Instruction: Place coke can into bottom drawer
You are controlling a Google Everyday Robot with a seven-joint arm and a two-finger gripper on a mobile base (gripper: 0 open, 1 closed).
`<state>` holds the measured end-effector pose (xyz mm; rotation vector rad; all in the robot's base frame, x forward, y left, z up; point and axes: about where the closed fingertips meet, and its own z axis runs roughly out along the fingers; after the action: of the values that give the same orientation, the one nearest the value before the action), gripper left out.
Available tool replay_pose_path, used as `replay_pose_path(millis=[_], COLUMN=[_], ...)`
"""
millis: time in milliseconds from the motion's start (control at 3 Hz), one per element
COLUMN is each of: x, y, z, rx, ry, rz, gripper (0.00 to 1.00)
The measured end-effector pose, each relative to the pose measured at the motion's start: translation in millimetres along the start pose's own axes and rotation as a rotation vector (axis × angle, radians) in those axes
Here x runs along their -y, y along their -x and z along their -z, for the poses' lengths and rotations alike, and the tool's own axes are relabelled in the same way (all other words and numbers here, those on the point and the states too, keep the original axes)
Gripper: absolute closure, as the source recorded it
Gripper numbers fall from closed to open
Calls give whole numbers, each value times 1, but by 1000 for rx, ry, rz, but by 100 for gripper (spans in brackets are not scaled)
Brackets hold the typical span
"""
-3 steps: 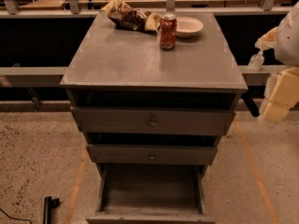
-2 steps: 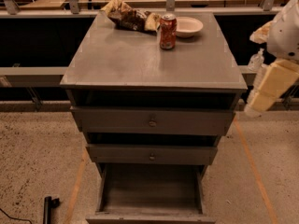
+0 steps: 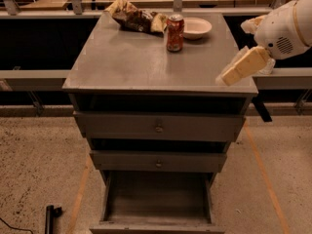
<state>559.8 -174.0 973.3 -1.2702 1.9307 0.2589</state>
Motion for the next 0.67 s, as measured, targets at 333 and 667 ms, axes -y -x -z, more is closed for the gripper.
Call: replay_pose_path(millis=[333, 667], x=[22, 42], y=[-2, 8], z=[-34, -38], rx=[189, 253], ry=[-32, -98], rz=[-127, -154], gripper=[0, 0])
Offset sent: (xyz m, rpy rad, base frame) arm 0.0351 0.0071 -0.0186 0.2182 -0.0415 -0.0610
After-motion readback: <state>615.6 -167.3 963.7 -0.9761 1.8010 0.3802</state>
